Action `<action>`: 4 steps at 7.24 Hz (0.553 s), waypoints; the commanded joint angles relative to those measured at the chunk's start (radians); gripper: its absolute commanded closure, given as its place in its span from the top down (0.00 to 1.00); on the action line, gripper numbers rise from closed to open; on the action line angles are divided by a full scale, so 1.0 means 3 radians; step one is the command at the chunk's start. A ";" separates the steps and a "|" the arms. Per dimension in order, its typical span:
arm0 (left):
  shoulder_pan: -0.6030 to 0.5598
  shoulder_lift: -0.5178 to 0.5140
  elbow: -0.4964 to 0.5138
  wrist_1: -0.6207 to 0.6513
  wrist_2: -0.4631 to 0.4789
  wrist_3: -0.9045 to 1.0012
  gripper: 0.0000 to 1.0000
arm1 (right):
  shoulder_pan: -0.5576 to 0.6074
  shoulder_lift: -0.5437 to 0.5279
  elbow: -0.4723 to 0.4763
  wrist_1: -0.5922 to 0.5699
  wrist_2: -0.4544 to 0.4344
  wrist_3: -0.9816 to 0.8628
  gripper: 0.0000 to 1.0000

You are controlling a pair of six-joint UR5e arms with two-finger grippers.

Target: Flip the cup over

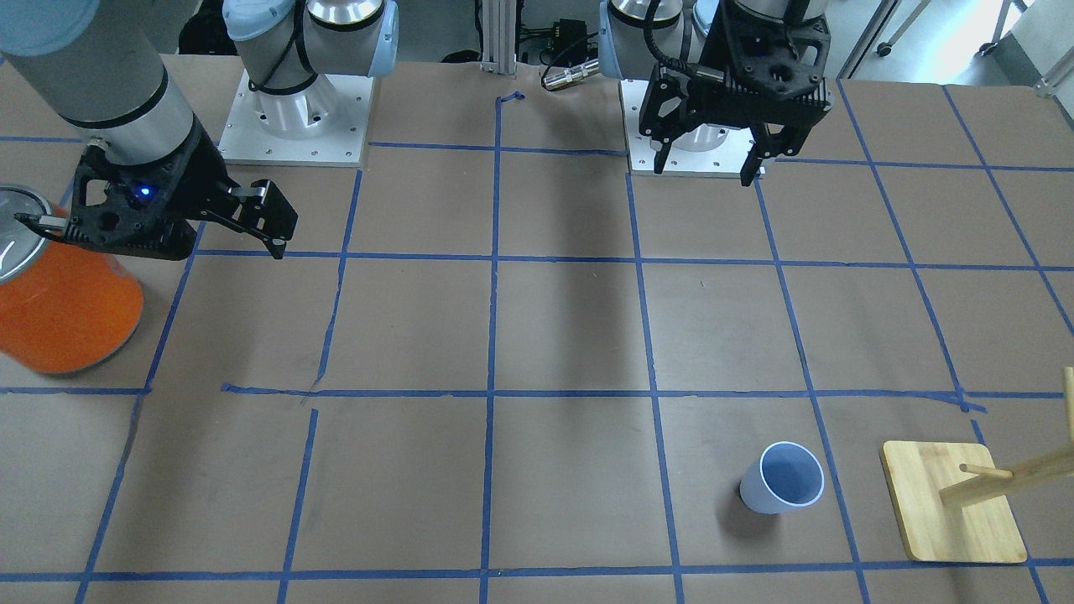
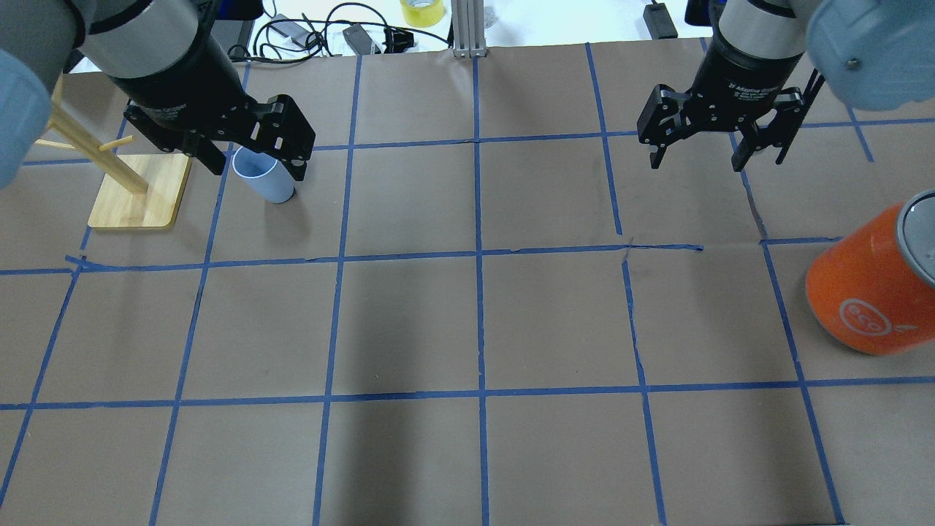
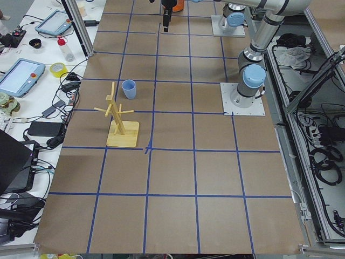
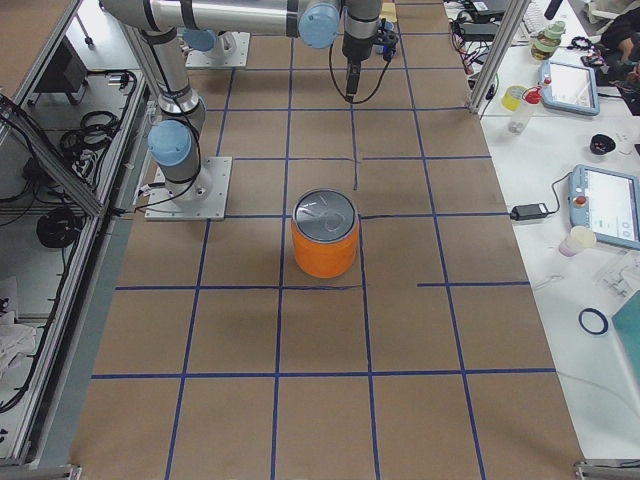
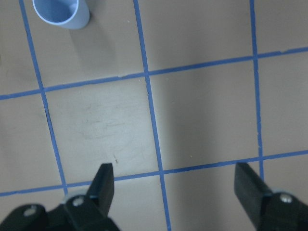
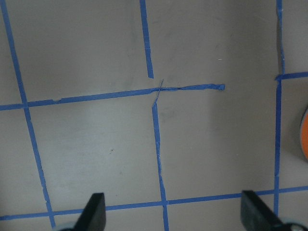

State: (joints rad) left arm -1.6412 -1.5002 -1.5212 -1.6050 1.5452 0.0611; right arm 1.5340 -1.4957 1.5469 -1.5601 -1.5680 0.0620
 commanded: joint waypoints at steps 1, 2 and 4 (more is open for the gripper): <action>0.0009 0.0051 0.0003 0.0012 -0.0042 -0.0009 0.91 | 0.0000 0.0000 0.0003 0.0000 -0.0004 0.0003 1.00; 0.0010 0.0061 -0.0002 0.0057 -0.0027 -0.0014 0.91 | 0.0000 0.0000 0.0003 0.0000 0.0001 -0.0002 1.00; 0.0030 0.0112 -0.0007 0.0063 0.0131 -0.0126 0.92 | 0.0000 0.0000 0.0003 0.0000 0.0001 -0.0002 1.00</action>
State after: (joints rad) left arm -1.6375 -1.4733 -1.5243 -1.5898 1.5656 0.0428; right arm 1.5340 -1.4956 1.5473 -1.5600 -1.5686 0.0622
